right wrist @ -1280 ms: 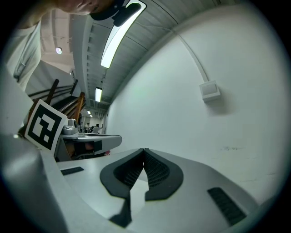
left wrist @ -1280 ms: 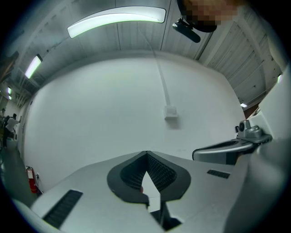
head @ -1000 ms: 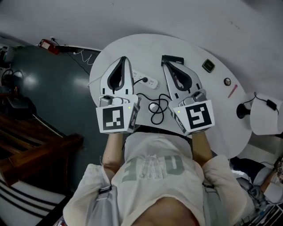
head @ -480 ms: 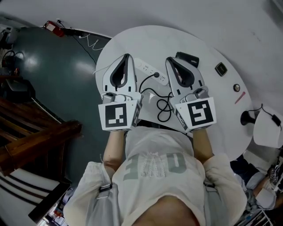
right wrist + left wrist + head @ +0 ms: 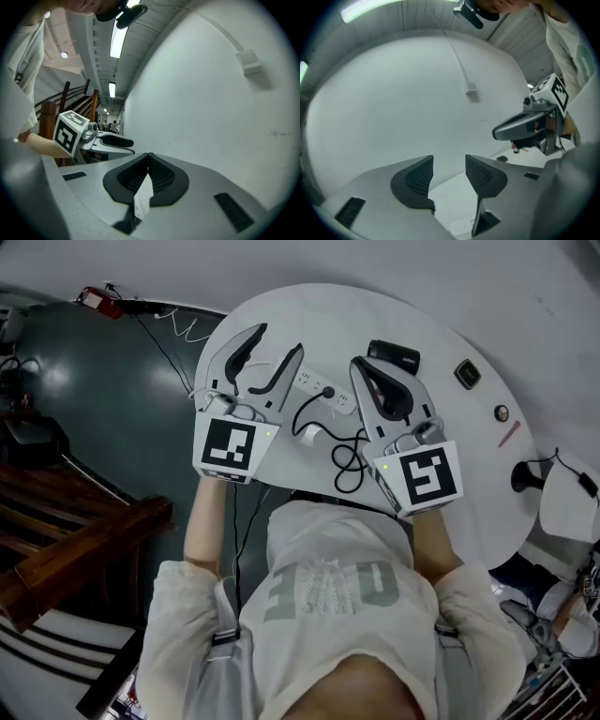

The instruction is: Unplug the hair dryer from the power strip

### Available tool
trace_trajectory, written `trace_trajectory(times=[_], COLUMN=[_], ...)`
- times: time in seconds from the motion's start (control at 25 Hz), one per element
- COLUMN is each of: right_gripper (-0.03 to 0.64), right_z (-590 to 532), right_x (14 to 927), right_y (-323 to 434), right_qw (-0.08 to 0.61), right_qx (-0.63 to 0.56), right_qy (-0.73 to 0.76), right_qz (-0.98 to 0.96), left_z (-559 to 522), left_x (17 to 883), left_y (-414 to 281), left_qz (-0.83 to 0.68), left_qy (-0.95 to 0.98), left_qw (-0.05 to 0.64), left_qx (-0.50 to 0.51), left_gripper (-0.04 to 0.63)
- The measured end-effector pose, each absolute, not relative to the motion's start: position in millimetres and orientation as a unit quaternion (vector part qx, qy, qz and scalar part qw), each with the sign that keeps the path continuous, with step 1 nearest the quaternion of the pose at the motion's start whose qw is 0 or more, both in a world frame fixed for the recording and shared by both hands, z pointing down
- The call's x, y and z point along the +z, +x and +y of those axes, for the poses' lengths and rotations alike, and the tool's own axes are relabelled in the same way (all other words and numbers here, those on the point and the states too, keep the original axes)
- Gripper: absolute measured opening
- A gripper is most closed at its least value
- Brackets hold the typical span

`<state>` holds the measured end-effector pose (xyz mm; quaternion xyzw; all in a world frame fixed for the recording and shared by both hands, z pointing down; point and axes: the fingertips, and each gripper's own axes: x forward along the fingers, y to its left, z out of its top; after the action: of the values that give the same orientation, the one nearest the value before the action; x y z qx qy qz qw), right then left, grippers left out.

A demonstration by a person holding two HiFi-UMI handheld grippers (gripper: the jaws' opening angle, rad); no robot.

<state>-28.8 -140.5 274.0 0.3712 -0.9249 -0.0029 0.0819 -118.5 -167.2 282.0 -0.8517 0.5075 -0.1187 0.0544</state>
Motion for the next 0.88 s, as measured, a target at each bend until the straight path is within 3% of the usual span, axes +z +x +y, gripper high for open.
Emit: trace_trajectory(times=[0.08,0.4,0.56,0.88], right_gripper=[0.020,0.020,0.020,0.020], right_z=[-140,-138,-131,-125], right_x=[277,283,292,312], right_y=[-27,-18,-9,4], right_qw=[0.090,0.097,0.117,0.144], right_qx=[-0.004,0.009,0.012,0.023], right_qy=[0.375,0.407,0.426,0.448], right_qz=[-0.923,-0.908,-0.897,-0.882], left_z=[-173,-160,-151,-155], left_x=[312,456,501,559], left_y=[-112,-107,-99,-95], left_qz=[0.431,0.106,-0.018,-0.099], left_qy=[-0.879,-0.854,-0.819,-0.781], left_qw=[0.063,0.117,0.144,0.156], left_qx=[-0.193,-0.496,-0.555,-0.597], left_gripper=[0.238,0.272,0.302,0.321])
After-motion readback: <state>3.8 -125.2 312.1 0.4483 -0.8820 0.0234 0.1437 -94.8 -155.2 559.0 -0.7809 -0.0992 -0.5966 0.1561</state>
